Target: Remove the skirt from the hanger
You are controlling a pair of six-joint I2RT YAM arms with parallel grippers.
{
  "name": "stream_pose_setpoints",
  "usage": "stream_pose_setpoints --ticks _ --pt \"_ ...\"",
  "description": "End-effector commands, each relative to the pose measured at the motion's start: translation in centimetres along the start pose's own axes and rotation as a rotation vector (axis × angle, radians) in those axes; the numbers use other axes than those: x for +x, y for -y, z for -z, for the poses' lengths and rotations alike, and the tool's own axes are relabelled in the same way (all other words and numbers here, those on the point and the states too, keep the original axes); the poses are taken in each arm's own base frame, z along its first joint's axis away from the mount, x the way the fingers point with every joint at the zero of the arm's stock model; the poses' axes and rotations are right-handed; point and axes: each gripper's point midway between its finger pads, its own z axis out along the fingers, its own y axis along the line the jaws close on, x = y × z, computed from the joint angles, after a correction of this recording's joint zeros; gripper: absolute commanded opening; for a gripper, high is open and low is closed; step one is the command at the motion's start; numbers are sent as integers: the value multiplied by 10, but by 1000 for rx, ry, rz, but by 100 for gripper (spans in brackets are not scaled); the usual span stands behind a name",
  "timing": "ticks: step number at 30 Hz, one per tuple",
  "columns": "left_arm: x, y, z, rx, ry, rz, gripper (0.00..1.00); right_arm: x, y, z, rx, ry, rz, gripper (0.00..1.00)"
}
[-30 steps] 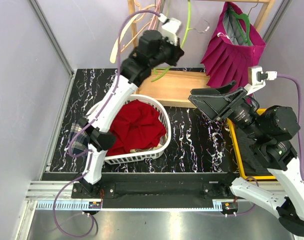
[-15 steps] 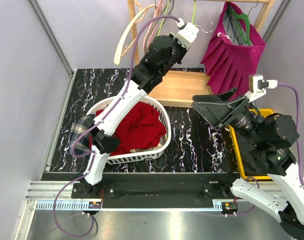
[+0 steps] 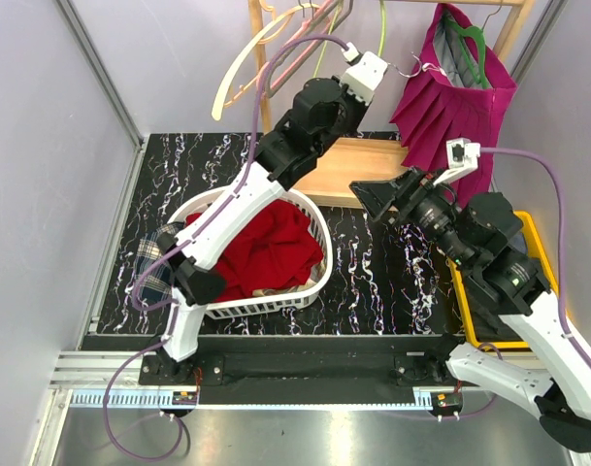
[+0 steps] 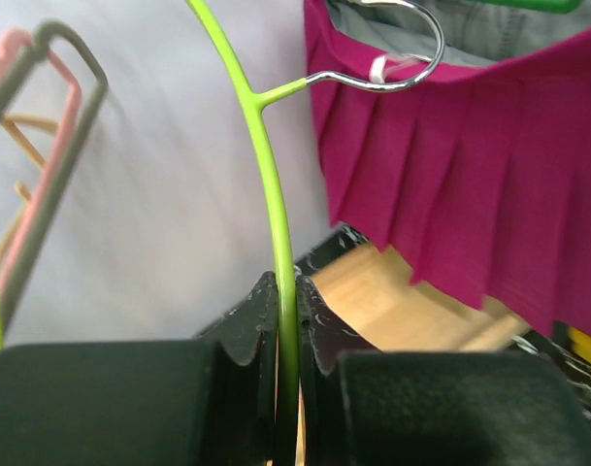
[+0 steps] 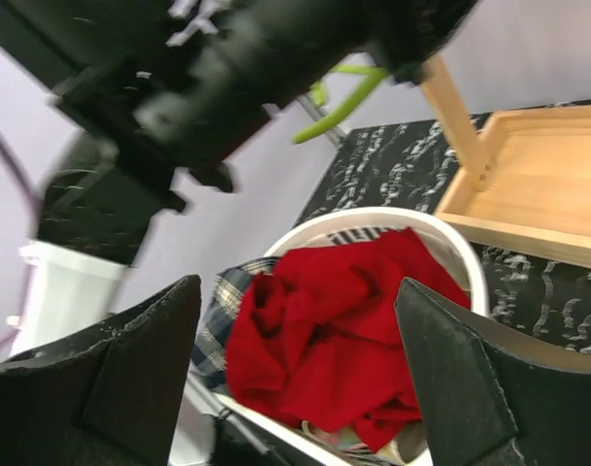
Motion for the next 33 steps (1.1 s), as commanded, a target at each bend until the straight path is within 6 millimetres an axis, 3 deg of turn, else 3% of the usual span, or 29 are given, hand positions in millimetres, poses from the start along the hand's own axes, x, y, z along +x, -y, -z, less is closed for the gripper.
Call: stream_pose_setpoints --ticks 1,4,7,12,16,18,20,23,28,33 --pt "-81 -18 63 20 155 192 0 -18 7 19 17 88 103 86" --pt "-93 -18 83 52 157 265 0 -7 12 14 15 54 129 83" --pt "-104 -12 98 100 161 414 0 -4 0 5 -38 45 110 81" --pt "-105 -1 100 188 144 653 0 5 -18 -16 -130 77 3 80" --pt "-96 0 92 162 122 703 0 25 -26 -32 -78 76 78 76" --pt "-97 0 91 153 126 705 0 22 -31 -36 -59 98 96 75" --pt "-95 -1 88 138 127 707 0 27 -49 -39 -86 87 139 75" --pt "-91 -2 85 123 121 711 0 21 -64 -42 -83 127 177 74" --pt "-86 1 84 121 103 728 0 -8 -67 -34 -79 255 144 74" --pt "-88 4 85 126 103 742 0 -24 -64 -43 -25 337 149 73"
